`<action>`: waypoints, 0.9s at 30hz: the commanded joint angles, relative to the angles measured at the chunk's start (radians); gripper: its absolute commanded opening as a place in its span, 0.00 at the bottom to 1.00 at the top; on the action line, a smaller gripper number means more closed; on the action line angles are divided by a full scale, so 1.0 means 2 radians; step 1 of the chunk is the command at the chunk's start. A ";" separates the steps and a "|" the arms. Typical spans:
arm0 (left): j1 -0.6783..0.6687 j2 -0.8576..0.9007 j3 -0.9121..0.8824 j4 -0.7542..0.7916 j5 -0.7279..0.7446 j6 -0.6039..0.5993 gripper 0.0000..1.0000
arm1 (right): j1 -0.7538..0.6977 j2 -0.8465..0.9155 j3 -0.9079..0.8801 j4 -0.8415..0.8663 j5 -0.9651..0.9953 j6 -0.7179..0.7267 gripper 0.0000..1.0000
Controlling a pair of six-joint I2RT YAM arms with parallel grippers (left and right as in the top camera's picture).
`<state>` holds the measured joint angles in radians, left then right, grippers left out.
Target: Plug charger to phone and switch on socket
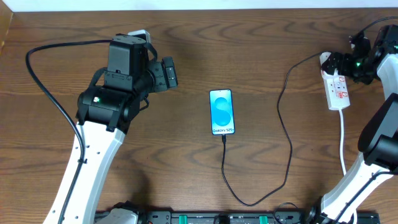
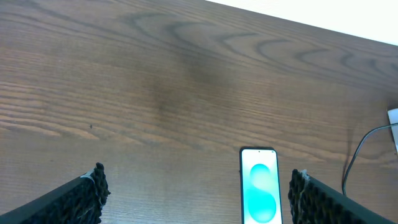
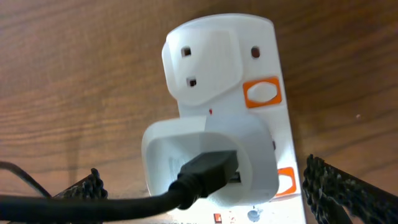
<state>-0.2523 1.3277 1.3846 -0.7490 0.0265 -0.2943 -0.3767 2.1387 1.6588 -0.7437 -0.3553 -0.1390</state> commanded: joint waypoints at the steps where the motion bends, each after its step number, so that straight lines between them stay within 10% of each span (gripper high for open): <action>1: 0.000 0.002 0.007 0.000 -0.005 0.003 0.93 | 0.001 0.003 -0.017 -0.002 -0.014 0.002 0.99; 27: 0.000 0.002 0.007 0.000 -0.005 0.003 0.93 | 0.013 0.003 -0.068 0.004 -0.123 0.002 0.97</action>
<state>-0.2523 1.3277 1.3846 -0.7490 0.0265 -0.2943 -0.3824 2.1216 1.5684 -0.6994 -0.4480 -0.1432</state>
